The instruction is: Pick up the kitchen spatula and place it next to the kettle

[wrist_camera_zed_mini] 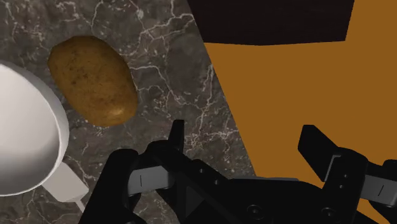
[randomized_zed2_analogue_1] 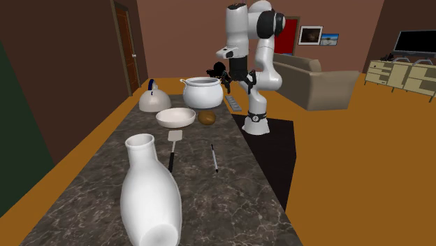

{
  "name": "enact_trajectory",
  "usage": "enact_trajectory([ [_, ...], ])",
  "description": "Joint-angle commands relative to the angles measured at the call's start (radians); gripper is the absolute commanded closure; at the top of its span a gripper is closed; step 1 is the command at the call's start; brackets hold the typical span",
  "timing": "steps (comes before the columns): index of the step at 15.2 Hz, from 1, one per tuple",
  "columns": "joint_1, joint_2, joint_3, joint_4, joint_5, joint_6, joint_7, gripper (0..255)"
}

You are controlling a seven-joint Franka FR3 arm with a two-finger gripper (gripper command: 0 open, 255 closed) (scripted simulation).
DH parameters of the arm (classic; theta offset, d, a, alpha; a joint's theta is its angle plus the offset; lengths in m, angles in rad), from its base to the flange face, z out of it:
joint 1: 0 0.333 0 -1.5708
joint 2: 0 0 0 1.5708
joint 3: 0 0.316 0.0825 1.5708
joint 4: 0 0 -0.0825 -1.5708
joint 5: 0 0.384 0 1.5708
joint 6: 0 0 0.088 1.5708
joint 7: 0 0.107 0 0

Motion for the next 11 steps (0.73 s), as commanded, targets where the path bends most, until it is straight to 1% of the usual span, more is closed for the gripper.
enact_trajectory([
  [1,-0.004,0.049,-0.033,0.012,-0.019,0.052,-0.064,0],
  [6,-0.006,0.200,-0.109,0.073,-0.036,0.175,-0.215,0],
  [11,-0.005,0.371,-0.173,0.170,-0.011,0.278,-0.372,0],
])
